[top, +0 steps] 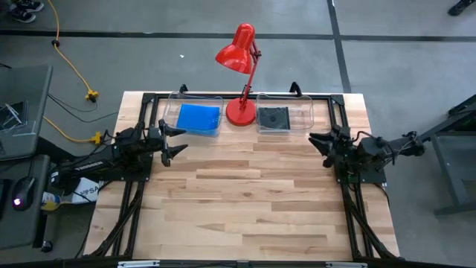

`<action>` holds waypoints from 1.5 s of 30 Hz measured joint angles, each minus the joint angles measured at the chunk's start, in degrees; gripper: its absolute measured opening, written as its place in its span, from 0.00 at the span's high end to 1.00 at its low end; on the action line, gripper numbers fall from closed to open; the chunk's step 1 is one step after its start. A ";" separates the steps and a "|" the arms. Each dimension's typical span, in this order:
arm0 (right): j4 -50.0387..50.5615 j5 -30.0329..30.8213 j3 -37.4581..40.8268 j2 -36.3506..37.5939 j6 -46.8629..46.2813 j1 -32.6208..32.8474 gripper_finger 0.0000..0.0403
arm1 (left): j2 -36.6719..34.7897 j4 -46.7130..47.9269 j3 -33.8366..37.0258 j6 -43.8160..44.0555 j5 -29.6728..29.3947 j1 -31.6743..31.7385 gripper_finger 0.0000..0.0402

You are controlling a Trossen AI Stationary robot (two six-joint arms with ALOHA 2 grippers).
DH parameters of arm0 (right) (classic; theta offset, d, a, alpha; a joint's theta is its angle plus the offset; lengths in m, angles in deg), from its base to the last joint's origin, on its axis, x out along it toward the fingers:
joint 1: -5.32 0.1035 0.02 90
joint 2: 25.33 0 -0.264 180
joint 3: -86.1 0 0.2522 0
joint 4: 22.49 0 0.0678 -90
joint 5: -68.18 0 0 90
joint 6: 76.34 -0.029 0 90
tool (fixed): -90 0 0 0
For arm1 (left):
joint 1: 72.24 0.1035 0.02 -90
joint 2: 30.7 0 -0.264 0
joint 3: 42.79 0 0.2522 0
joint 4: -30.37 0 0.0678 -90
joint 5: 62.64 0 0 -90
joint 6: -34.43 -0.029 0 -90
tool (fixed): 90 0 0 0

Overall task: Pick & place jewel cases by type
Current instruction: Return to Home Position

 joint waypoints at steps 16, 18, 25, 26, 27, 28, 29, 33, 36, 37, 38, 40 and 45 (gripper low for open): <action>10.65 -16.00 1.27 -0.11 -1.14 -0.17 0.73 | 0.02 0.04 -0.17 4.26 -3.32 0.00 0.27; 12.51 -17.25 1.27 -0.11 -0.14 -0.17 0.73 | 0.01 0.04 -0.18 5.00 -3.32 0.00 0.27; 13.75 -18.62 1.27 -0.11 2.90 -0.17 0.73 | 0.02 0.12 -0.20 4.87 -2.35 -0.02 0.27; 13.48 -18.59 1.27 -0.11 3.31 -0.17 0.73 | 0.02 0.32 -0.20 4.85 -2.20 -0.02 0.27; 13.25 -18.68 1.27 -0.11 3.65 -0.17 0.73 | 0.02 0.46 -0.20 4.84 -2.14 -0.02 0.27; 13.16 -18.97 1.27 -0.11 3.78 -0.19 0.73 | 0.02 0.47 -0.20 4.82 -2.14 -0.02 0.27; 13.19 -19.26 1.27 -0.11 3.80 -0.20 0.73 | 0.02 0.46 -0.20 4.79 -2.14 -0.02 0.27; 14.74 -21.58 1.27 -0.11 3.57 -0.20 0.73 | 0.02 0.45 -0.20 4.03 -2.16 -0.02 0.27; 15.17 -21.74 1.62 -0.11 3.43 -0.20 0.73 | 0.02 0.45 -0.20 1.00 -2.14 -0.02 0.27; 15.13 -21.98 1.84 -0.11 3.45 -0.20 0.73 | 0.01 0.45 -0.20 0.06 -2.15 -0.02 0.27; 15.19 -22.28 2.13 -0.11 3.31 -0.20 0.73 | 0.02 0.45 -0.20 -0.85 -2.17 -0.02 0.27; 15.37 -22.68 2.76 -0.15 2.33 -0.20 0.73 | 0.02 0.45 -0.20 -2.23 -2.41 -0.02 0.27; 14.78 -22.83 3.04 -0.42 -1.26 -0.20 0.73 | 0.02 0.43 -0.20 -4.29 -2.58 -0.02 0.27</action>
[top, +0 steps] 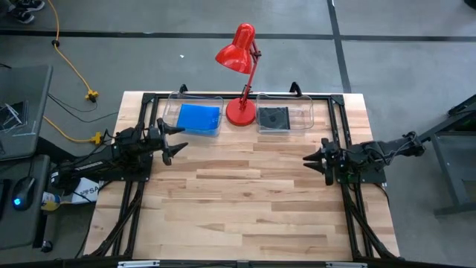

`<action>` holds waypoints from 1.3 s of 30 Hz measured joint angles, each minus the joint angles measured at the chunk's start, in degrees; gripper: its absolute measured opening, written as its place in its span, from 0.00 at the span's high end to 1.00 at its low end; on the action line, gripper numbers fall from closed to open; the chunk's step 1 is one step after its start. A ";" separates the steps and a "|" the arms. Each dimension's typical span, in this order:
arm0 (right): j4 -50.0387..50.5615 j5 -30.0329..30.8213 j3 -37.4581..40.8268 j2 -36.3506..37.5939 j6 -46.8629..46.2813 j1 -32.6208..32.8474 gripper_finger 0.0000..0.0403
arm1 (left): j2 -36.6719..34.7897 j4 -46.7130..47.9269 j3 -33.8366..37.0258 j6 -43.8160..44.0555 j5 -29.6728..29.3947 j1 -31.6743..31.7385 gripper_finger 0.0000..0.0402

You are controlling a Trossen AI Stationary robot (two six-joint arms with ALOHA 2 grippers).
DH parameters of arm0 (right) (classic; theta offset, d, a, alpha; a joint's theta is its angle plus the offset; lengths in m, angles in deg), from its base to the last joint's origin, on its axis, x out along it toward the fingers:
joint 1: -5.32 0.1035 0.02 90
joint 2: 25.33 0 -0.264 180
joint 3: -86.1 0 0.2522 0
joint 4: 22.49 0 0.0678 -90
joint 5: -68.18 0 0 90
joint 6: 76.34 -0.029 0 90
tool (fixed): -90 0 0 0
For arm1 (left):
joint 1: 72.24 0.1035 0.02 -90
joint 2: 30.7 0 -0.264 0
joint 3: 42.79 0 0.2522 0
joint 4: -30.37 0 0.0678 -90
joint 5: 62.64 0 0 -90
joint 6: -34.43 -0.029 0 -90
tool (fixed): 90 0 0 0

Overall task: Pick & place jewel cases by type
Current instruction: Return to Home Position

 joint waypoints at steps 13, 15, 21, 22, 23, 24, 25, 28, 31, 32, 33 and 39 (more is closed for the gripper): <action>-14.12 10.12 0.09 -0.02 4.25 0.04 0.73 | 0.00 -0.01 -0.02 -7.15 -0.02 0.00 0.27; -19.21 7.97 0.07 -0.02 10.45 0.04 0.73 | 0.00 0.00 -0.02 -7.48 -0.02 0.00 0.27; -21.29 3.25 0.07 -0.02 16.19 0.04 0.73 | -0.02 0.01 0.39 -10.71 2.13 0.00 0.27; -21.29 2.54 0.07 -0.02 16.33 0.04 0.73 | 0.00 0.02 0.39 -11.67 2.91 0.00 0.27; -21.36 1.97 0.07 -0.02 16.54 0.04 0.73 | 0.00 -0.01 0.39 -12.27 3.68 0.00 0.27; -21.61 1.35 0.07 -0.02 16.62 0.04 0.73 | 0.00 -0.14 0.39 -12.73 4.16 0.00 0.27; -21.81 0.78 0.07 -0.02 16.68 0.04 0.73 | -0.02 -0.37 0.40 -13.27 4.80 0.00 0.27; -21.71 0.32 0.07 -0.04 16.91 0.04 0.73 | 0.00 -1.03 0.42 -14.72 5.25 -0.02 0.27; -22.18 0.38 0.07 -0.04 17.83 0.04 0.73 | 0.00 -1.45 0.44 -15.21 5.29 -0.02 0.27; -22.34 0.63 0.07 -0.04 17.85 0.04 0.73 | 0.00 -1.75 0.44 -15.19 5.29 -0.02 0.27; -22.50 0.70 0.07 -0.04 17.85 0.04 0.73 | 0.00 -2.33 0.44 -15.16 5.38 -0.02 0.27; -25.98 -0.13 1.74 0.00 17.82 0.04 0.73 | -0.02 -4.20 0.45 -15.02 9.43 -0.02 0.27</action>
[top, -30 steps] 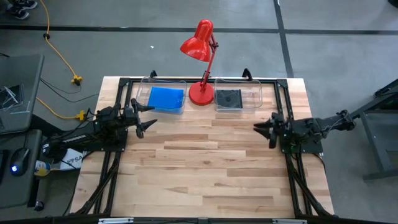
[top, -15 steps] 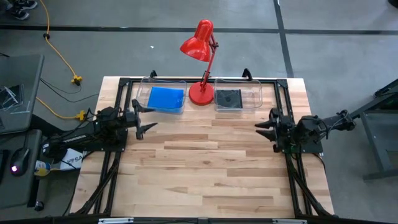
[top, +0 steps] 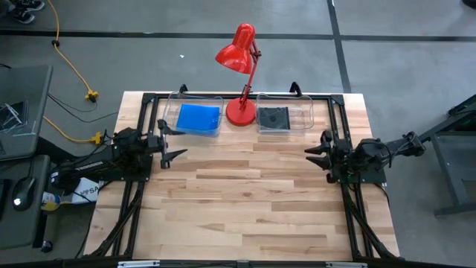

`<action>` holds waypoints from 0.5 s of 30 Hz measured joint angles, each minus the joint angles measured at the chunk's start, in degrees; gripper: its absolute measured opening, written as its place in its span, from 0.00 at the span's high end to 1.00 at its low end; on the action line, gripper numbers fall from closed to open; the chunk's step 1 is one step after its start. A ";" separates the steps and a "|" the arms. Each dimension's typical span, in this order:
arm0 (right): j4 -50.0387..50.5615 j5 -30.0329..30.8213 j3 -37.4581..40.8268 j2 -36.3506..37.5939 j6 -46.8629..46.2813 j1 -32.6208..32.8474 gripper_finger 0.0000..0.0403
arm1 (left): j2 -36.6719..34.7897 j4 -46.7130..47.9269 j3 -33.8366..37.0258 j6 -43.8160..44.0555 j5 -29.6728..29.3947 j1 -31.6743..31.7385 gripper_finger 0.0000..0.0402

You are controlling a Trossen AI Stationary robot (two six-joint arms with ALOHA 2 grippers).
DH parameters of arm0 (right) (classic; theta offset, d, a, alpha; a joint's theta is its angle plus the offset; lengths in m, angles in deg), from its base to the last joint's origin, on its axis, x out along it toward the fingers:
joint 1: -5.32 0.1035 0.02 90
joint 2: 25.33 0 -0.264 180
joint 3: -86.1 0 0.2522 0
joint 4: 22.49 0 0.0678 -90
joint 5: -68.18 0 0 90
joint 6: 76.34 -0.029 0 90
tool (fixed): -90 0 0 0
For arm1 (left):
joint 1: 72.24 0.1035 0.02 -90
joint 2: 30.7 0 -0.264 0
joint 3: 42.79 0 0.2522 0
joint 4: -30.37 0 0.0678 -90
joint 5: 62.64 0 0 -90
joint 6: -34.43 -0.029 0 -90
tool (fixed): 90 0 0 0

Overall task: Pick & place jewel cases by type
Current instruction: Return to Home Position

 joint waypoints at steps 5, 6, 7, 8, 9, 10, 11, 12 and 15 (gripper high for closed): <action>-6.77 2.04 5.81 -0.30 -1.39 0.02 0.73 | 0.02 0.33 0.03 -0.32 0.38 0.00 0.27; -6.80 2.37 5.82 -0.35 -1.09 0.02 0.73 | 0.00 0.33 0.03 -0.32 0.38 0.00 0.27; -7.66 2.20 5.82 -0.44 -0.29 0.00 0.73 | 0.00 0.38 0.03 -0.36 0.38 0.00 0.27; -8.55 1.80 5.82 -0.45 0.32 0.00 0.73 | 0.02 0.63 0.03 -0.41 0.37 0.00 0.27; -9.54 1.22 5.80 -0.43 0.89 0.02 0.73 | 0.02 1.13 0.03 -0.51 0.36 0.00 0.27; -10.00 0.74 5.73 -0.41 1.30 0.02 0.73 | 0.03 1.66 0.03 -0.85 0.39 0.00 0.27; -9.87 0.31 5.71 -0.39 1.41 0.02 0.73 | 0.04 2.29 0.03 -1.19 0.38 0.00 0.27; -9.28 -0.25 5.73 -0.41 1.41 0.00 0.73 | 0.04 3.10 0.03 -1.30 0.40 0.00 0.27; -6.62 -1.06 5.73 -0.41 0.36 0.02 0.73 | 0.07 5.55 0.02 -1.31 0.38 0.00 0.27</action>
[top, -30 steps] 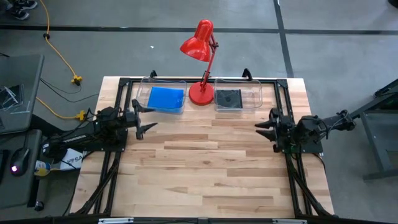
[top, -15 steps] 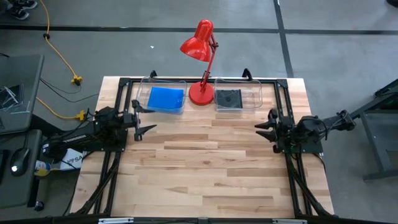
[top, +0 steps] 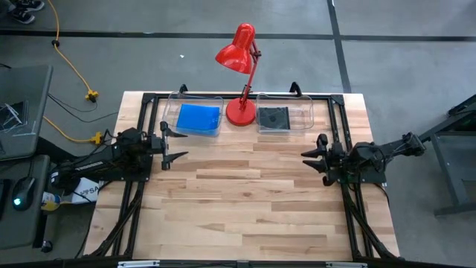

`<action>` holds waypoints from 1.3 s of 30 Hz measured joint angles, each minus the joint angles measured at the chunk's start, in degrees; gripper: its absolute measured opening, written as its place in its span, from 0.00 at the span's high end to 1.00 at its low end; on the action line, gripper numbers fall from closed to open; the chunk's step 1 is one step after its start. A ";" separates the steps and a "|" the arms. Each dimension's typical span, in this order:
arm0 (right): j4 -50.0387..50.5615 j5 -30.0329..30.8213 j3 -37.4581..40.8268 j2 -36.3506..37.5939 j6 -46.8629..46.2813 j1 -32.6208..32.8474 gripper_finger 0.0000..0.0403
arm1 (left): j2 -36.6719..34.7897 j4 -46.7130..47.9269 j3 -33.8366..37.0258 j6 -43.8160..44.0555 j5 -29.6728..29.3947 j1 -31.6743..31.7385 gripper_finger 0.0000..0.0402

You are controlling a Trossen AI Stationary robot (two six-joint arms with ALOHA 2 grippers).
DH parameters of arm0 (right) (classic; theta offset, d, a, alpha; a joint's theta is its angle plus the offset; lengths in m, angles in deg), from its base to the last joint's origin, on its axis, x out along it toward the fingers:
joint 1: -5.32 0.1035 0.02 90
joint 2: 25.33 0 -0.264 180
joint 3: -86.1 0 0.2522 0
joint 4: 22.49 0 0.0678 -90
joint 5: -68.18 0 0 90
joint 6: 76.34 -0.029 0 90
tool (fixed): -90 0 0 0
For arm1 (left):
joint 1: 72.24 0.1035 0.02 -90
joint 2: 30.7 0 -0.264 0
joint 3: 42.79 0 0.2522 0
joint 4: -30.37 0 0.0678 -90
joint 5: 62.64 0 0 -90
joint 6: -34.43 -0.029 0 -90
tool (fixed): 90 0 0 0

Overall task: Pick & place jewel cases by type
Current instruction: Return to Home Position

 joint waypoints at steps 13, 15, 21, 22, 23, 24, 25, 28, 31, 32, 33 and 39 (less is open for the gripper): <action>5.69 -2.34 -0.11 -0.47 -8.70 -0.01 0.73 | 0.24 1.77 -0.17 -5.00 -0.08 0.00 0.27; 5.89 -3.65 -0.11 -0.46 -9.44 -0.02 0.73 | 0.24 1.88 -0.17 -4.96 -0.07 0.00 0.27; 6.20 -6.51 -0.11 -0.46 -12.17 0.00 0.73 | 0.24 1.61 -0.15 -4.94 -0.12 0.00 0.27; 6.17 -6.51 -0.11 -0.46 -12.10 0.00 0.73 | 0.24 1.27 -0.09 -4.94 -0.30 0.00 0.27; 6.17 -6.51 -0.11 -0.46 -12.11 0.00 0.73 | 0.24 1.04 -0.05 -4.94 -0.51 0.00 0.27; 6.17 -6.51 -0.11 -0.46 -12.09 0.00 0.73 | 0.24 0.92 -0.04 -4.94 -0.63 0.00 0.27; 6.16 -6.51 -0.11 -0.46 -12.07 0.00 0.73 | 0.23 0.84 -0.02 -4.94 -0.76 0.01 0.27; 6.13 -6.51 -0.09 -0.46 -12.04 0.00 0.73 | 0.22 0.76 0.01 -4.94 -0.78 0.02 0.27; 6.13 -6.51 -0.09 -0.46 -12.04 0.00 0.73 | 0.23 0.66 0.01 -4.93 -0.80 0.02 0.27; 6.13 -6.50 -0.09 -0.46 -12.02 0.00 0.73 | 0.22 0.64 0.03 -4.92 -0.80 0.02 0.27; 6.11 -6.49 -0.09 -0.46 -12.02 0.00 0.73 | 0.23 0.62 0.03 -4.92 -0.83 0.02 0.27; 6.09 -6.49 -0.07 -0.46 -12.02 0.00 0.73 | 0.22 0.50 0.05 -4.92 -0.96 0.02 0.27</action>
